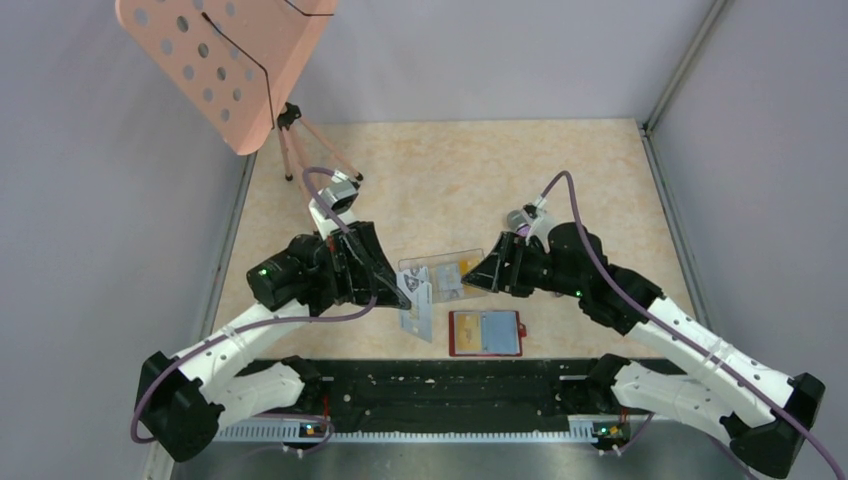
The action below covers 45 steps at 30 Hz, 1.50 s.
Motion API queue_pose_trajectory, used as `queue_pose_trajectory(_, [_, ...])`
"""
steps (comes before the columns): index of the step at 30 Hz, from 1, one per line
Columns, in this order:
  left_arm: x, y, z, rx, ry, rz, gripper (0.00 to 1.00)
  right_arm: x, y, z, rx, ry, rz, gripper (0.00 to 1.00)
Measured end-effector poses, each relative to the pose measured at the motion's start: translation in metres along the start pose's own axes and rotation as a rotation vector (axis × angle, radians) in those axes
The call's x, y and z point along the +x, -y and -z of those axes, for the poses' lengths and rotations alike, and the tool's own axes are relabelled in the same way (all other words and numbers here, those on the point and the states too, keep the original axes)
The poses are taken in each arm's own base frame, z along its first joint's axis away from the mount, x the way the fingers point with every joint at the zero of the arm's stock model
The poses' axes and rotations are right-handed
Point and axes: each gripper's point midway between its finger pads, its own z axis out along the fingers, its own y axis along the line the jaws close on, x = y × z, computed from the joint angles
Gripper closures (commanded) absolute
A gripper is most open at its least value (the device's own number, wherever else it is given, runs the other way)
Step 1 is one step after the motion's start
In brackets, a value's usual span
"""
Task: Put the credit cards into the card holder
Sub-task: Insert the credit card into the card holder.
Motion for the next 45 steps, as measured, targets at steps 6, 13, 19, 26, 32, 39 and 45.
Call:
queue_pose_trajectory(6, [0.0, 0.003, -0.001, 0.007, 0.0, -0.003, 1.0, 0.004, -0.002, -0.004, -0.022, -0.031, 0.025, 0.29])
queue_pose_trajectory(13, [0.007, -0.007, 0.004, -0.013, 0.012, 0.031, 1.0, 0.007, -0.004, -0.003, -0.036, -0.044, 0.041, 0.3])
queue_pose_trajectory(19, [0.014, -0.051, 0.013, -0.198, 0.039, 0.12, 1.0, 0.009, 0.009, -0.006, -0.007, -0.05, 0.039, 0.3])
queue_pose_trajectory(26, [0.038, -0.144, 0.057, -0.684, 0.078, 0.261, 1.0, 0.027, 0.056, -0.007, 0.142, -0.101, 0.038, 0.3])
queue_pose_trajectory(32, [0.096, -0.207, 0.111, -0.986, 0.047, 0.452, 1.0, 0.051, 0.104, -0.008, 0.268, -0.152, 0.026, 0.31])
queue_pose_trajectory(39, [0.175, -0.251, 0.146, -1.183, -0.028, 0.624, 1.0, 0.075, 0.167, 0.003, 0.426, -0.174, -0.057, 0.35])
queue_pose_trajectory(45, [0.206, -0.279, 0.149, -1.268, -0.056, 0.633, 1.0, 0.081, 0.2, 0.013, 0.512, -0.162, -0.115, 0.36])
